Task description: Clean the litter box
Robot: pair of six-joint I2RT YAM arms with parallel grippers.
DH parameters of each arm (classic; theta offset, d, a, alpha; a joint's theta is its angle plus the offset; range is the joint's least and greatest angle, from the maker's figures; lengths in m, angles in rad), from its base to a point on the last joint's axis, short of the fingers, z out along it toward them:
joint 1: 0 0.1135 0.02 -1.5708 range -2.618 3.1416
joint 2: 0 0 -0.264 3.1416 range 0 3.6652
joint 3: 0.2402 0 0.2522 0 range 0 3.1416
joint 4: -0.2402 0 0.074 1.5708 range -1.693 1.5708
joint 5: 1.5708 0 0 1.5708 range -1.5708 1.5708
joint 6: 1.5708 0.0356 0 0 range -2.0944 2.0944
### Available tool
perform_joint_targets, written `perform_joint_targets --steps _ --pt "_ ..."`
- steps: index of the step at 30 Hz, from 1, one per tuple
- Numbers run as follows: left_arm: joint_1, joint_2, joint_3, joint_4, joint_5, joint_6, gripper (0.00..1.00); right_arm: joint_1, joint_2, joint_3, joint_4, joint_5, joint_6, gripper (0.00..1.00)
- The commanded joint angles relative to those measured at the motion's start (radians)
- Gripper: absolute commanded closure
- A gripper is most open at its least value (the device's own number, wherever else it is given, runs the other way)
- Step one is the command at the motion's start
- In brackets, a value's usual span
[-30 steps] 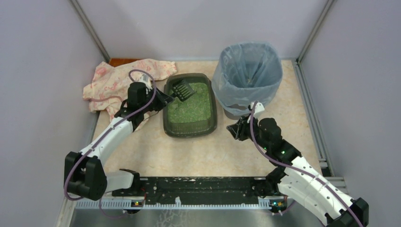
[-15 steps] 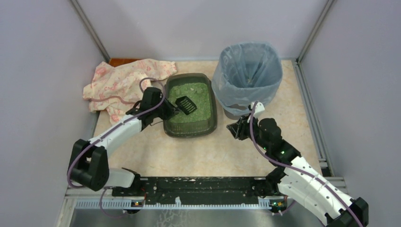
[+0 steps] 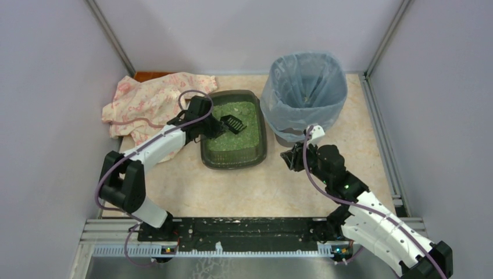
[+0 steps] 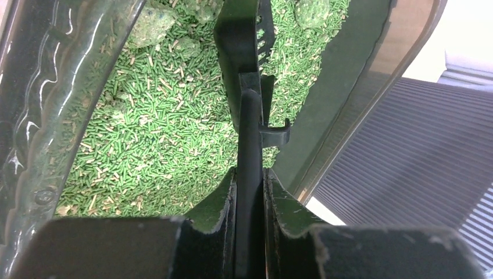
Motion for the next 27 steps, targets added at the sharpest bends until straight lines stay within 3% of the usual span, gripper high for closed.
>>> perform_joint_targets --steps 1,16,27 --pt "0.001 0.049 0.004 -0.089 -0.029 -0.067 1.00 -0.002 0.007 0.032 0.056 0.015 -0.034 0.66" --pt "0.001 0.213 0.058 0.026 0.012 -0.127 1.00 -0.002 0.040 0.051 0.064 -0.012 -0.031 0.66" --pt "0.003 0.262 -0.094 0.294 0.085 -0.200 1.00 -0.002 0.027 0.066 0.013 -0.007 -0.028 0.66"
